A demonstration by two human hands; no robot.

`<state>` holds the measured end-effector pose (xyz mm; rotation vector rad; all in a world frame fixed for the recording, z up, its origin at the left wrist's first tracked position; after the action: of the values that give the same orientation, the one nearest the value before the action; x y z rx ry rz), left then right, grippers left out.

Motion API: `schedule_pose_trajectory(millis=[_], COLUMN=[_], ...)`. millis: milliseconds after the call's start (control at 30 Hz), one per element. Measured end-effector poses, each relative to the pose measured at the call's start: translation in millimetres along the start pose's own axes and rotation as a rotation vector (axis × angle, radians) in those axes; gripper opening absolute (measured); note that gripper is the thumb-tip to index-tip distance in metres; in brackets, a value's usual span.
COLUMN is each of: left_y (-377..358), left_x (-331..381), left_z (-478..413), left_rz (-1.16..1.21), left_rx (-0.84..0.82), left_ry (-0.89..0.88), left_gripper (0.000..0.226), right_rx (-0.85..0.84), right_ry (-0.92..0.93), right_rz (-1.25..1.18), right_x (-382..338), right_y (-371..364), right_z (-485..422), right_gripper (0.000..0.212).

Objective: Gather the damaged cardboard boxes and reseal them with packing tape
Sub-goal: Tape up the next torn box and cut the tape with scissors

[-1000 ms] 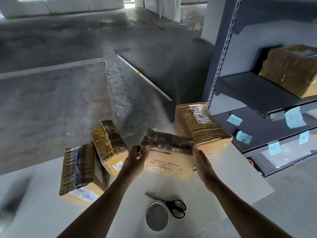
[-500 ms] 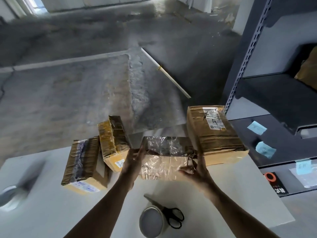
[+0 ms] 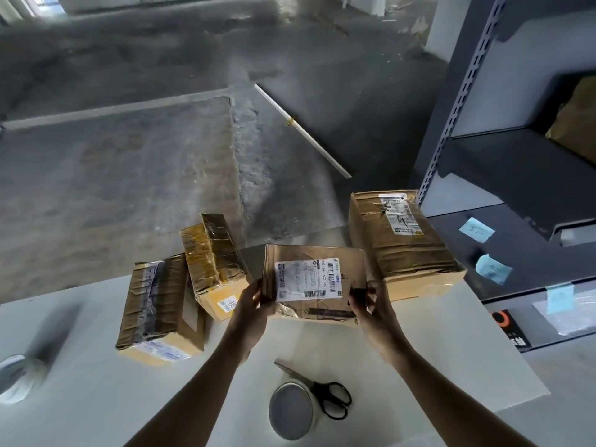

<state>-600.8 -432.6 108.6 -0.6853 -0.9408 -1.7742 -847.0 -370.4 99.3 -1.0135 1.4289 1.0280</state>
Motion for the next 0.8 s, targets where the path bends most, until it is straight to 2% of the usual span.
schedule_pose_trajectory(millis=[67,200,433,500,600,667,733,800], left_y=[-2,0,-15,-15,-13,-12,-14,-15], left_x=[6,8,29,36,47,62,80,93], left_z=[4,-3,-5,-4,-6,-2,-1,-2], left_rz=[-0.003,-0.102,-0.181,-0.126,0.055,0.083,0.074,0.068], left_rx=[-0.012,0.084,0.096,0.091,0.101,0.110,0.061,0.014], left_ry=[-0.043,-0.123,-0.221,-0.194,-0.147,-0.168,-0.269,-0.322], left_gripper=[0.031,0.060,0.051,0.055,0.083,0.093,0.092,0.081], right_rx=[0.008,0.050,0.134,0.135,0.099,0.090,0.078,0.069], right_ry=[0.023,0.088,0.210,0.243,0.274,0.298,0.314,0.307], right_rz=[0.009,0.034,0.124,0.114,0.070,0.054,0.057,0.028], right_x=[-3,-9,-35,-45,-68,-81,-92,-99], right_y=[1,5,14,18,19,22,25,28], right_z=[1,-2,-8,-12,-22,-29,-36,-45], right_gripper=[0.036,0.036,0.045,0.046,0.049,0.050,0.050,0.045])
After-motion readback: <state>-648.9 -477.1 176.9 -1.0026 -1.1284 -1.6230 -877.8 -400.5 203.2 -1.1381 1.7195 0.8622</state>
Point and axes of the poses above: each hand's wrist, its own z-axis away from the middle knuckle, its own y-axis out of the back of the hand, x = y × z, the point moved 6 cm from there along -z, towards the middle knuckle, and after that the axes turned 13 degrees about y, right-handed, at the moved point
